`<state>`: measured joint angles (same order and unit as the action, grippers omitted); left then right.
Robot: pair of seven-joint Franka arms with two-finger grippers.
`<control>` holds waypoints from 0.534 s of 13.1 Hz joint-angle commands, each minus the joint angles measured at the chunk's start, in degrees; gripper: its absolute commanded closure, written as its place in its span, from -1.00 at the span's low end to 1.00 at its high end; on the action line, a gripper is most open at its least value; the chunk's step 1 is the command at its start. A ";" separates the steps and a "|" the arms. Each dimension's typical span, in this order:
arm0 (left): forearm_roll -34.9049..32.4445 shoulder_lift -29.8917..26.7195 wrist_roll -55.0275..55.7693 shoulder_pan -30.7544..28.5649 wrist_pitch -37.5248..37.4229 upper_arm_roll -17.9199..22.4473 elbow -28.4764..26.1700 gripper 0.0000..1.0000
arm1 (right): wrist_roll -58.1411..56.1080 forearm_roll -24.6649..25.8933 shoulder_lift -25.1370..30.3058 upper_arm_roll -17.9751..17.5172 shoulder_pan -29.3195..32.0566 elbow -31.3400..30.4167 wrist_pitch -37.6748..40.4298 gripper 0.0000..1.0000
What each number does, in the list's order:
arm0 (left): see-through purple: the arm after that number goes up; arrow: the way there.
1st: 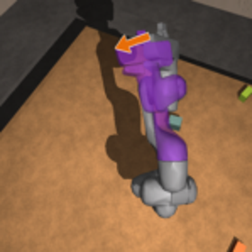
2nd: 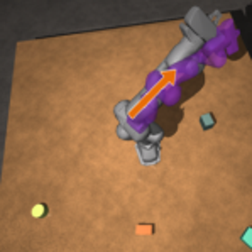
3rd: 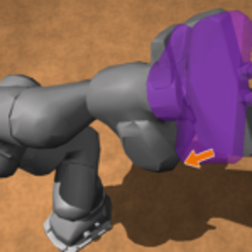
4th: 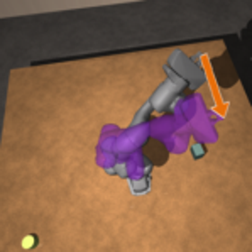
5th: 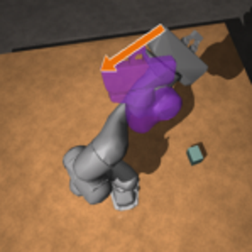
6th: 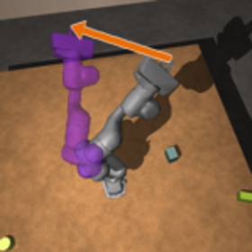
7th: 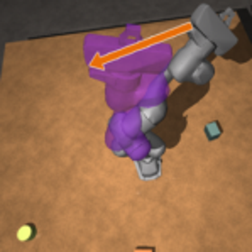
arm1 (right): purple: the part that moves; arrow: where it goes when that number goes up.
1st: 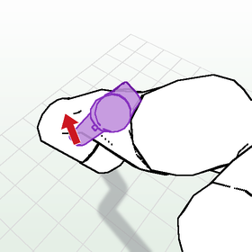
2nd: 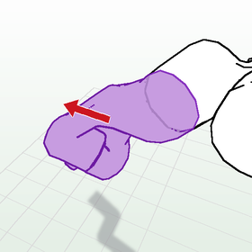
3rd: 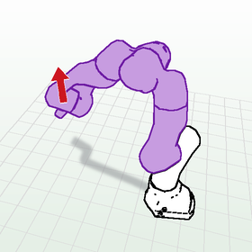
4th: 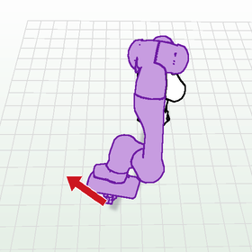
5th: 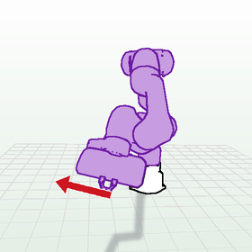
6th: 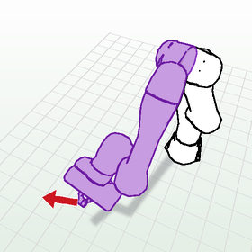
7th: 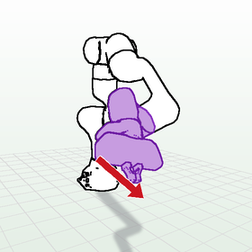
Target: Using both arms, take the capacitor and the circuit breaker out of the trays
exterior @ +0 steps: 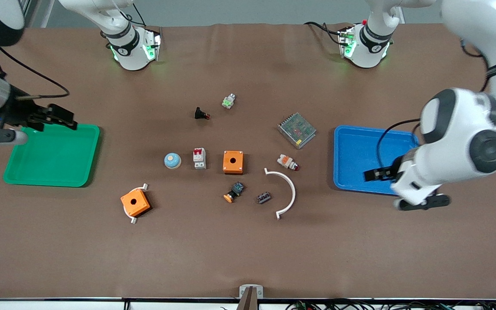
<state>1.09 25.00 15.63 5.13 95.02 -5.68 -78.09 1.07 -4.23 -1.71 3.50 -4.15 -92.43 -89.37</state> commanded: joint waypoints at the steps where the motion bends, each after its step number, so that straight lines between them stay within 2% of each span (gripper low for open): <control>1: -4.41 -8.89 -4.19 -1.96 -1.15 -0.56 -7.85 -0.99 | -3.52 2.65 4.60 -1.13 4.31 -1.87 1.66 -1.00; 5: -5.40 -20.22 -13.32 -5.82 -3.17 -0.74 -14.01 -0.99 | -3.89 3.70 10.40 -1.39 5.83 -6.17 0.26 -1.00; 7: -4.96 -22.97 -14.39 -5.83 -3.09 -0.74 -14.29 -0.99 | -3.97 3.79 12.43 -1.39 5.74 -10.03 -3.16 -1.00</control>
<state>-3.33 6.34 2.81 -0.17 91.60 -5.76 -89.16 -2.64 -1.75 7.24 3.10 1.02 -96.79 -89.15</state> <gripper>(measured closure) 0.000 0.000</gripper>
